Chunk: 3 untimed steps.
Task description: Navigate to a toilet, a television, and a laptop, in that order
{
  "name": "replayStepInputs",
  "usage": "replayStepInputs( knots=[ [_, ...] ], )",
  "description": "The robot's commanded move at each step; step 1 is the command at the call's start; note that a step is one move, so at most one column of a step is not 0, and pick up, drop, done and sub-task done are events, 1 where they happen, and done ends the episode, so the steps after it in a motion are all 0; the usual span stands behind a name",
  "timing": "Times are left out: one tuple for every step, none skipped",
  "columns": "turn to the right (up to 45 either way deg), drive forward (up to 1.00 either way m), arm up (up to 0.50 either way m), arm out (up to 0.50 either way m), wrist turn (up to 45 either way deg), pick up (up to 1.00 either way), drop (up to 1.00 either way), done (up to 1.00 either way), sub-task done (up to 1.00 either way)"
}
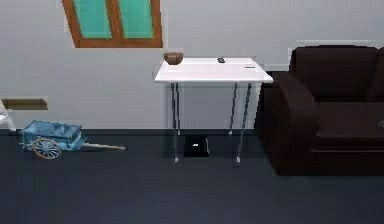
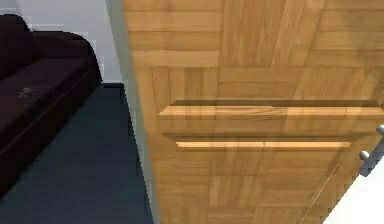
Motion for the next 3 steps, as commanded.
replayStepInputs(
  knots=[
    [30.0,0.0,0.0,0.0,0.0,0.0,0.0,0.0,0.0],
    [0.0,0.55,0.0,0.0,0.0,0.0,0.0,0.0,0.0],
    [-45.0,0.0,0.0,0.0,0.0,0.0,0.0,0.0,0.0]
  ],
)
